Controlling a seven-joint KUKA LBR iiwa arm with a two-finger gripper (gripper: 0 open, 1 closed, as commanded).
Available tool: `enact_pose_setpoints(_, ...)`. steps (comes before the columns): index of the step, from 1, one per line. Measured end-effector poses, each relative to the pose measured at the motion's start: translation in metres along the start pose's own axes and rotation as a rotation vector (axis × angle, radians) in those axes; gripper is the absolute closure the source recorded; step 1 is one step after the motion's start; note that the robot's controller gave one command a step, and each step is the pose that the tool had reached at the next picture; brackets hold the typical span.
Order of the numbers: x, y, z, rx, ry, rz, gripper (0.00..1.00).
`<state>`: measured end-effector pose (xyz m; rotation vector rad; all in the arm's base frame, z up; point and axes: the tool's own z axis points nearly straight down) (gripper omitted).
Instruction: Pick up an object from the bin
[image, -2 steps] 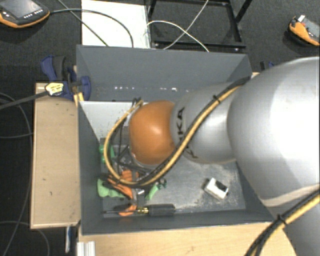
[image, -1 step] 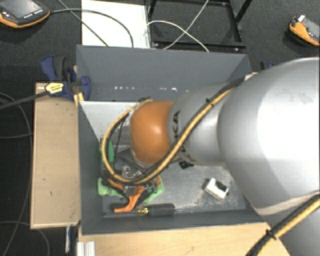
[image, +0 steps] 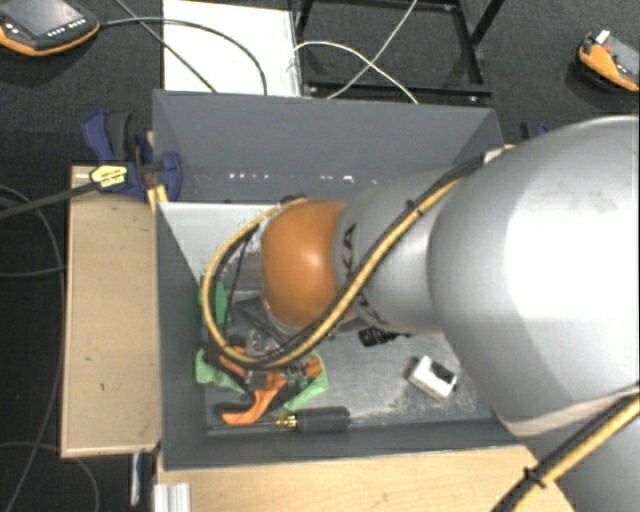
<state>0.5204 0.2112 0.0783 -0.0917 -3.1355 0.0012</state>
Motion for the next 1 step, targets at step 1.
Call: enact_pose_setpoints(1, 0.0021, -0.0006, -0.0082, 0.003, 0.006, 0.112, 1.0)
